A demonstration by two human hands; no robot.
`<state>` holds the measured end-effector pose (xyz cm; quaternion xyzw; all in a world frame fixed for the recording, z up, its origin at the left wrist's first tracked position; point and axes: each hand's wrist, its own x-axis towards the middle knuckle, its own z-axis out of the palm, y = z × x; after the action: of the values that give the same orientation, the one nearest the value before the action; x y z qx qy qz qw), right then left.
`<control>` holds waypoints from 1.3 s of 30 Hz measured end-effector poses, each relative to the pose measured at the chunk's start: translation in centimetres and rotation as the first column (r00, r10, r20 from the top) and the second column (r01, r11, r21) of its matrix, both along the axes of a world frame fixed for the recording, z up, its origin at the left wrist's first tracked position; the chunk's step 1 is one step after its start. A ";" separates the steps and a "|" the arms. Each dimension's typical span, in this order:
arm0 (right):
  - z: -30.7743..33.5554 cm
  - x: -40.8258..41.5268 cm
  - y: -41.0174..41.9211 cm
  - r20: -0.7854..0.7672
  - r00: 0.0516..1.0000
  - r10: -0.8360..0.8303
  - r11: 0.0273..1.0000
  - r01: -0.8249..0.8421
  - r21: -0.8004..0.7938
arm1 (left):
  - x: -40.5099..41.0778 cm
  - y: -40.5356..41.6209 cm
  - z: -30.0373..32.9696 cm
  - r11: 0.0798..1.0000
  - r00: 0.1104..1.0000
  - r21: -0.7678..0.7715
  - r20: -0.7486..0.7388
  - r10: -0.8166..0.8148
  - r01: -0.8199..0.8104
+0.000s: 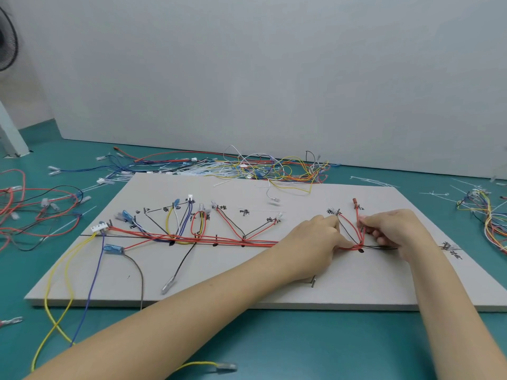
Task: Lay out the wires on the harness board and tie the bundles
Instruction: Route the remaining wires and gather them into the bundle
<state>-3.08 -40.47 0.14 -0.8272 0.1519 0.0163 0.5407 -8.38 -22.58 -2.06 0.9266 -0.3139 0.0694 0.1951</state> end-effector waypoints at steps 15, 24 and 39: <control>-0.1 -0.6 -0.4 0.037 0.999 -0.027 0.995 0.024 0.093 | 0.4 0.7 -0.1 0.989 0.998 -0.147 -0.063 -0.020 0.011; -0.6 -0.1 0.0 0.051 0.994 -0.098 0.988 0.104 -0.112 | 0.0 4.6 2.7 0.984 0.990 -0.144 -0.114 0.084 -0.101; -1.0 -0.4 1.1 0.332 0.935 -0.124 0.933 0.223 -0.282 | -5.6 32.4 5.8 0.753 0.632 0.250 -0.422 0.651 -0.609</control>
<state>-3.49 -39.34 -0.83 -0.8781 0.1395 -0.1860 0.4181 -14.02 9.81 3.76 0.9711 0.0860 -0.1141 0.1914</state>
